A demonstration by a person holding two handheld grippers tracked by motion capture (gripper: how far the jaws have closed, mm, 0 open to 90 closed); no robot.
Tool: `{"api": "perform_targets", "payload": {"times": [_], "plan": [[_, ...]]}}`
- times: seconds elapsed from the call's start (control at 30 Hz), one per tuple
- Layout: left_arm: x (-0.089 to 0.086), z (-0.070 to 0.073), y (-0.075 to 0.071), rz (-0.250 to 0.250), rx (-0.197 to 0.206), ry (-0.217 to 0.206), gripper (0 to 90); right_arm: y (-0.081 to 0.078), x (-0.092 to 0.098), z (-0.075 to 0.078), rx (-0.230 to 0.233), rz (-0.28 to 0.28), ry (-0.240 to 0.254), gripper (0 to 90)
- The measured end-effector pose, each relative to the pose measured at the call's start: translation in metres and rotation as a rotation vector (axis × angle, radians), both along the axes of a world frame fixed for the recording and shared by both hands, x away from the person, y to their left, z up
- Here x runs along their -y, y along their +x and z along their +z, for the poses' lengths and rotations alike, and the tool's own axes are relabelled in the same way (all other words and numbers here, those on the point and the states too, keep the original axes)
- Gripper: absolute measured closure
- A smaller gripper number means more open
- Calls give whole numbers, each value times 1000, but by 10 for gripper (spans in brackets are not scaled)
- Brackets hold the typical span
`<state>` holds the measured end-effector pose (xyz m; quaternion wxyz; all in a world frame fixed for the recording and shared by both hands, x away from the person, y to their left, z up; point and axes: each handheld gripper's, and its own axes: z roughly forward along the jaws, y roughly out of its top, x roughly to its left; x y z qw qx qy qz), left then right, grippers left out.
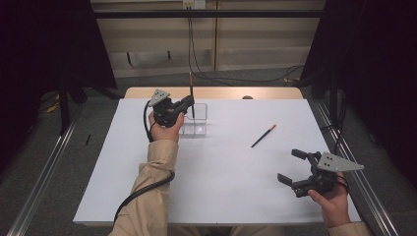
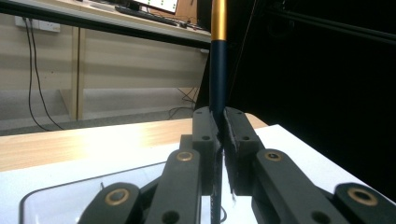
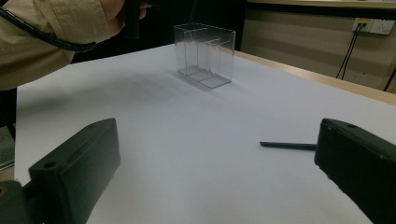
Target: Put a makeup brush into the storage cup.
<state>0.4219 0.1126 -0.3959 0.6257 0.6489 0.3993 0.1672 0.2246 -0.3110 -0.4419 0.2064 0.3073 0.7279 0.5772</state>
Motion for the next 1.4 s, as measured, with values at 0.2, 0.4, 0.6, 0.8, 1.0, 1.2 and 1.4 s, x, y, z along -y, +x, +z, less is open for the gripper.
{"api": "perform_targets", "payload": {"times": [0.2,0.4,0.6,0.8,1.0,1.2,1.4], "plan": [[6,-1,2,4,7,0,840,0,0,0,1,0,3,0],[11,-2,6,13,12,1,840,0,0,0,-1,1,2,0],[15,-4,8,22,18,7,840,0,1,0,-1,1,6,0],[17,-5,11,25,19,7,840,0,0,0,-2,3,5,0],[18,-7,13,31,22,10,839,1,0,0,0,3,6,0],[20,-9,14,41,28,19,839,1,0,0,1,2,7,0],[23,-13,15,46,35,33,839,1,1,0,1,2,8,0]]}}
